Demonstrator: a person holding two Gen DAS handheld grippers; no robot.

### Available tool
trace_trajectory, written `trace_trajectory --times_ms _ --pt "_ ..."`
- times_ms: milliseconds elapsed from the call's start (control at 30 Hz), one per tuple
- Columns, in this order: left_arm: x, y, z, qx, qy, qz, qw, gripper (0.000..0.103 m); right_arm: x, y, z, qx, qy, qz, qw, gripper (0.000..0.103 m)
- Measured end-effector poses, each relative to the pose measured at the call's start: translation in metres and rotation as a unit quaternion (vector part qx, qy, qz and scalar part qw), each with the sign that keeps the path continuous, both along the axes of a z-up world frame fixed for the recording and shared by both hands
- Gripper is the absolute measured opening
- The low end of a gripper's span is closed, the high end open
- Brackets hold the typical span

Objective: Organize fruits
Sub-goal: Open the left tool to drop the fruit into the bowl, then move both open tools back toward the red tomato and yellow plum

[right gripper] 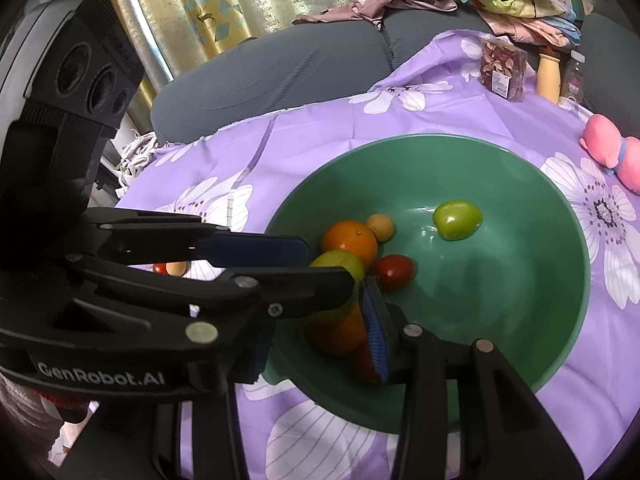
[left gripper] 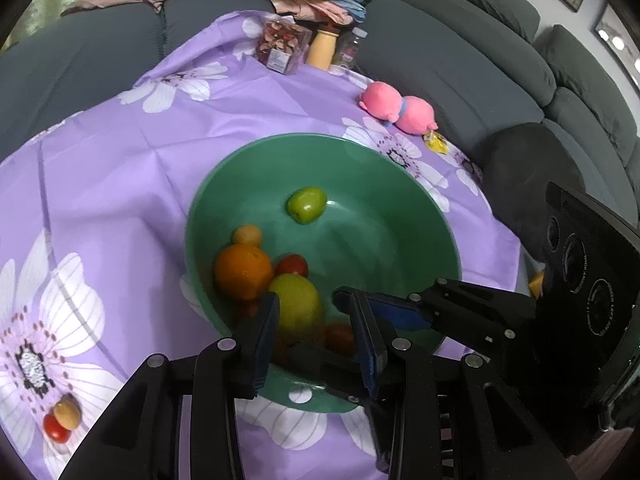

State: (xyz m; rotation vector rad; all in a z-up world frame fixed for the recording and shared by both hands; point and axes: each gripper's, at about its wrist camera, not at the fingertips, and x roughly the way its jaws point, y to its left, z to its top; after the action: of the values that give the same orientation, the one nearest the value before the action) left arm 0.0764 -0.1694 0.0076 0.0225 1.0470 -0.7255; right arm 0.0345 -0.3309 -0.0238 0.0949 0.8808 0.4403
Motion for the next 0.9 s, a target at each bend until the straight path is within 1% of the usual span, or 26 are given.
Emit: trace_trajectory --times_ms 67,133,200,267,400,433,533,667,800,900 --pt "-0.001 0.003 0.001 0.002 -0.002 0.005 1.0 0.034 -0.002 0.0 0.002 -0.001 -0.002 -0.002 1.0 0.042" --pt "-0.003 0.007 0.004 0.008 -0.008 0.014 0.9998 0.042 -0.005 0.0 0.004 -0.002 -0.003 -0.003 1.0 0.045" --pt "-0.007 0.012 0.007 0.013 -0.015 0.024 0.9995 0.045 -0.008 0.001 0.006 -0.003 -0.006 -0.004 1.0 0.046" --pt "-0.01 0.017 0.009 0.016 -0.019 0.03 0.9992 0.045 -0.012 0.004 0.009 -0.008 -0.01 -0.002 1.0 0.048" --pt "-0.02 0.032 0.014 0.021 -0.03 0.05 0.9981 0.056 -0.02 0.011 0.015 -0.008 -0.014 0.008 1.0 0.052" --pt "-0.022 0.035 0.015 0.02 -0.03 0.054 0.9979 0.057 -0.023 0.014 0.017 -0.01 -0.017 0.012 1.0 0.053" --pt "-0.029 0.05 0.019 0.017 -0.033 0.072 0.9967 0.058 -0.031 0.021 0.022 -0.023 -0.027 0.02 0.999 0.056" --pt "-0.041 0.073 0.026 0.016 -0.039 0.099 0.9942 0.059 -0.041 0.028 0.029 -0.033 -0.036 0.028 0.998 0.056" --pt "-0.052 0.093 0.026 0.018 -0.043 0.124 0.9912 0.062 -0.052 0.033 0.036 -0.044 -0.044 0.034 0.997 0.059" --pt "-0.06 0.106 0.023 0.022 -0.044 0.141 0.9888 0.062 -0.059 0.039 0.04 -0.05 -0.051 0.041 0.997 0.061"
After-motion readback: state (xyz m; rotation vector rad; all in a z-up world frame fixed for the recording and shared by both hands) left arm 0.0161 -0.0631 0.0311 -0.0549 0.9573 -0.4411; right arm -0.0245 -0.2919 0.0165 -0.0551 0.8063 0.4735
